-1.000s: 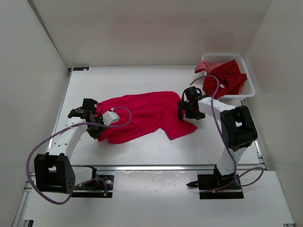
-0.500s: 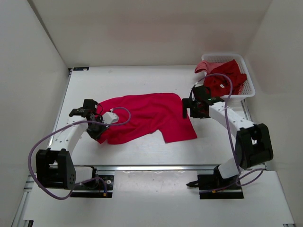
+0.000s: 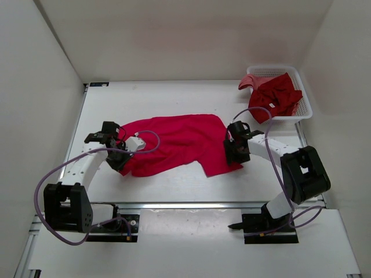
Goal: Fold and stack the t-shirts
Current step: Flatten out the tshirt
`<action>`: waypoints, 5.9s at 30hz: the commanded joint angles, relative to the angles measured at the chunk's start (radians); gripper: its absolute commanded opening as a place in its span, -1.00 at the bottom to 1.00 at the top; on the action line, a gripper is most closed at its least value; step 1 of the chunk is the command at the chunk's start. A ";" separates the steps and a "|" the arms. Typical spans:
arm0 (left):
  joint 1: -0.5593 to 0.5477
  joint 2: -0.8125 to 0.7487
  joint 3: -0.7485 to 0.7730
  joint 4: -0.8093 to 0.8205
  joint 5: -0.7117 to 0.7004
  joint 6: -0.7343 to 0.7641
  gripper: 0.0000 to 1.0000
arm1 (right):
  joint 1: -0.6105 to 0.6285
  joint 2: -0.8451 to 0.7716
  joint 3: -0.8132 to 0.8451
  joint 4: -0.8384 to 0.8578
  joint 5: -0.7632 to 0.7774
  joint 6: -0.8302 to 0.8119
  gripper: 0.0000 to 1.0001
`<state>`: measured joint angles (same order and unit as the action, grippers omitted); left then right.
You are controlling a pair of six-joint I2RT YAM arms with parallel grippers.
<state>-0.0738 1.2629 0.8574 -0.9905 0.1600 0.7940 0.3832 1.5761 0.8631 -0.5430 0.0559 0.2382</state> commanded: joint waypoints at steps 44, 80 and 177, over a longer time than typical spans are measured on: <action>0.129 0.051 1.131 0.047 -0.274 -0.322 -1.00 | 0.225 -0.177 1.008 0.164 0.661 -0.704 -1.00; 0.227 -0.109 0.885 0.288 -0.230 -0.403 -1.00 | 0.375 -0.134 1.116 -0.049 0.709 -0.643 -1.00; 0.026 0.659 0.703 0.828 -0.632 -0.061 -1.00 | -0.219 0.343 0.984 0.038 -0.283 -0.013 -1.00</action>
<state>-0.0463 1.9835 1.6184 -0.1883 -0.4179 0.7090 0.1387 1.9190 1.8523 -0.5346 -0.2073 0.2325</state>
